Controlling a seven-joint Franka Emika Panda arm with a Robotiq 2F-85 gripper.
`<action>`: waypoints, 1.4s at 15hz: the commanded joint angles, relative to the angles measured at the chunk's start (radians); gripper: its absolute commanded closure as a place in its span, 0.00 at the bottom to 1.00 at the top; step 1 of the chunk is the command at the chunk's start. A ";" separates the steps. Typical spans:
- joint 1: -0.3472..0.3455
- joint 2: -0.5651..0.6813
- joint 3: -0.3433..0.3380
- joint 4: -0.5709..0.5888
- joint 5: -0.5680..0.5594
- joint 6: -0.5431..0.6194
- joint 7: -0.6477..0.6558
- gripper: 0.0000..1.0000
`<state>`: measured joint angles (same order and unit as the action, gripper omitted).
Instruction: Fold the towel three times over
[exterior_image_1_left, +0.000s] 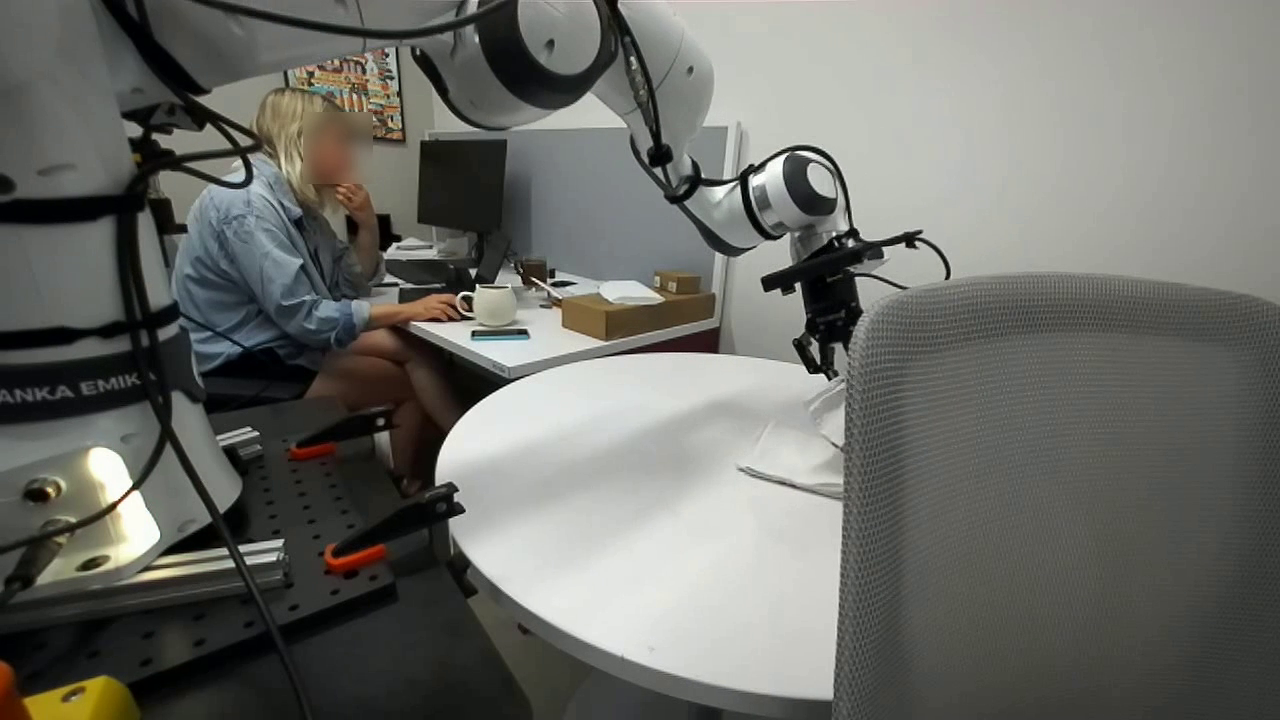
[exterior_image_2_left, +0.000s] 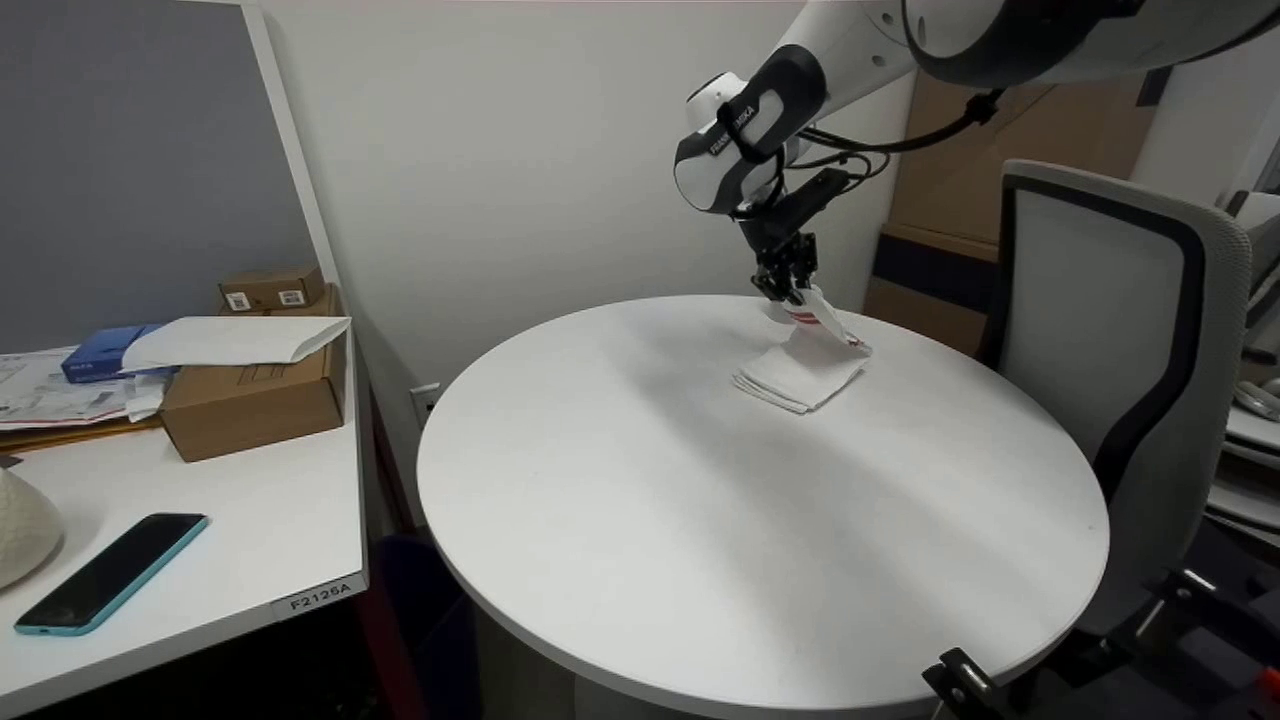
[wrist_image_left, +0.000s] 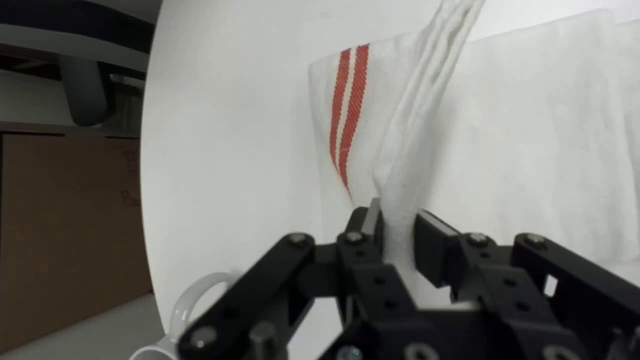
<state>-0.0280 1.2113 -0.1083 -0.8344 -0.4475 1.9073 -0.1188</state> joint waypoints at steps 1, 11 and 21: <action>-0.011 -0.065 0.062 -0.107 0.051 0.002 -0.022 0.97; -0.009 -0.104 0.088 -0.303 0.044 0.058 0.011 0.97; -0.022 -0.113 0.083 -0.282 0.280 0.046 0.076 0.97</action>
<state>-0.0369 1.1347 -0.0313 -1.0960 -0.2304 1.9516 -0.0623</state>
